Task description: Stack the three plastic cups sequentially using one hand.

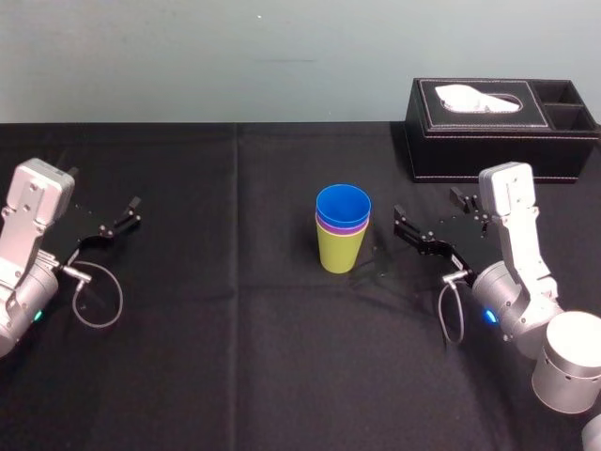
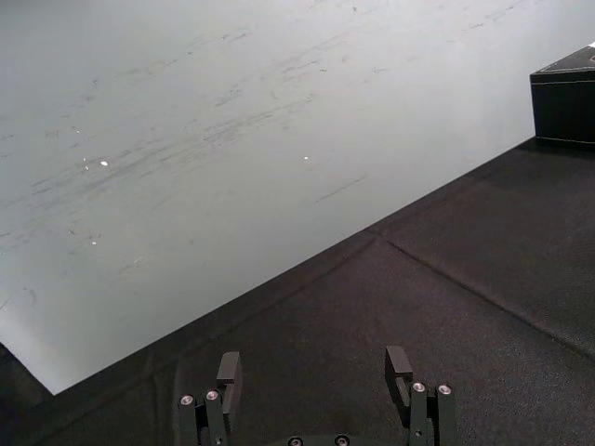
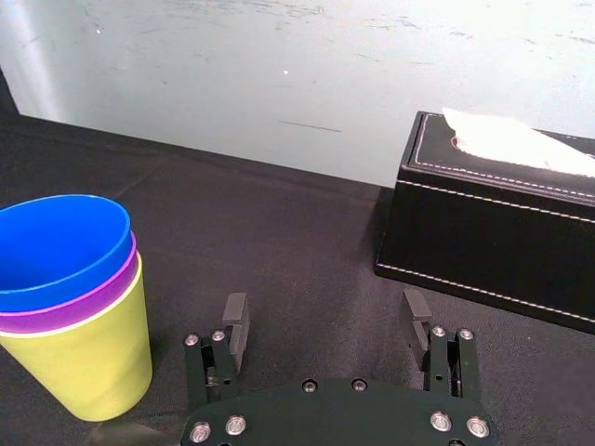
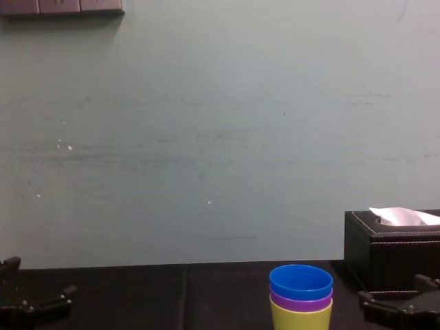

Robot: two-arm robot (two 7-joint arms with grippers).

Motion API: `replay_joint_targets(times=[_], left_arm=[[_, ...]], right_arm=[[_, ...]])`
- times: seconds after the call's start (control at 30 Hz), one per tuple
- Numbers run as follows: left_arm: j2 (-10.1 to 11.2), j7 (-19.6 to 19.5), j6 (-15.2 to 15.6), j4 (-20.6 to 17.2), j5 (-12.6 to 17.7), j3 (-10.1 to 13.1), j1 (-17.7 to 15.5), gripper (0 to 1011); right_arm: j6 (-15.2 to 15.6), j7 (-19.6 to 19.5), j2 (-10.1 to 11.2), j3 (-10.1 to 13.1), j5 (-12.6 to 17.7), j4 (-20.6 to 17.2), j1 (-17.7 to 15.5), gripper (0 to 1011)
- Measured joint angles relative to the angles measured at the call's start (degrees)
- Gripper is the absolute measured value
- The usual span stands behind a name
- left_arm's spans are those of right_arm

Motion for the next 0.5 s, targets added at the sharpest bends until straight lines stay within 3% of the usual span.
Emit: replay_joint_targets(times=[0.5], left_arm=[[0.0, 0.0, 0.0, 0.0, 0.0, 0.0, 0.0, 1011]], right_arm=[[0.0, 0.0, 0.0, 0.0, 0.0, 0.0, 0.0, 1004]])
